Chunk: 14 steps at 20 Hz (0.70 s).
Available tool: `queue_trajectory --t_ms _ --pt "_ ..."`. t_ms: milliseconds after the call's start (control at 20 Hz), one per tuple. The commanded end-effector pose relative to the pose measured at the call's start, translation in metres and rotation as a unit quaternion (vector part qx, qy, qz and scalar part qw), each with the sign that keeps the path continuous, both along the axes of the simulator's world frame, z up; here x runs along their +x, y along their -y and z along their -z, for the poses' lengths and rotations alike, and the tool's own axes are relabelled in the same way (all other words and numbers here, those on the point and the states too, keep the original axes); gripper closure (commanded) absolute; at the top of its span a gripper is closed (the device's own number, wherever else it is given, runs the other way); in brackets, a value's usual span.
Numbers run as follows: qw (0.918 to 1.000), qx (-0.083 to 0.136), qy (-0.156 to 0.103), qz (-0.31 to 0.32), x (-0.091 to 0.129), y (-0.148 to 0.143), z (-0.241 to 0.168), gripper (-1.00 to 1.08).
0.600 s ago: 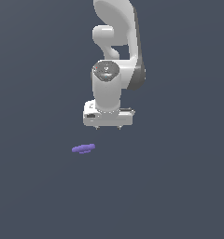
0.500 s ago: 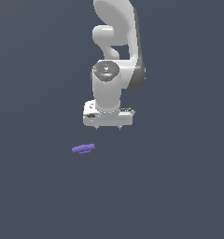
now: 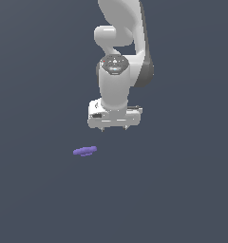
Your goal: Pick up the object and move it to a goal position.
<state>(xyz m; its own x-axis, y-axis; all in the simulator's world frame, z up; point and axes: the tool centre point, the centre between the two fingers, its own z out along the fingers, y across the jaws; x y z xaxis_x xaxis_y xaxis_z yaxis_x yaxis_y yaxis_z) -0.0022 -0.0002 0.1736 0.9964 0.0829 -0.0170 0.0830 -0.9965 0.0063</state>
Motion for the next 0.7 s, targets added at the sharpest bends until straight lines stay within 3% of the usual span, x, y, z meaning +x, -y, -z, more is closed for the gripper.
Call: queue_trajectory --t_ms 0,650 --pt "1.0 0.0 0.0 -0.001 0.0 0.0 0.0 -0.92" --pt "0.9962 0.004 -0.001 0.088 0.006 0.016 0.011 -0.92"
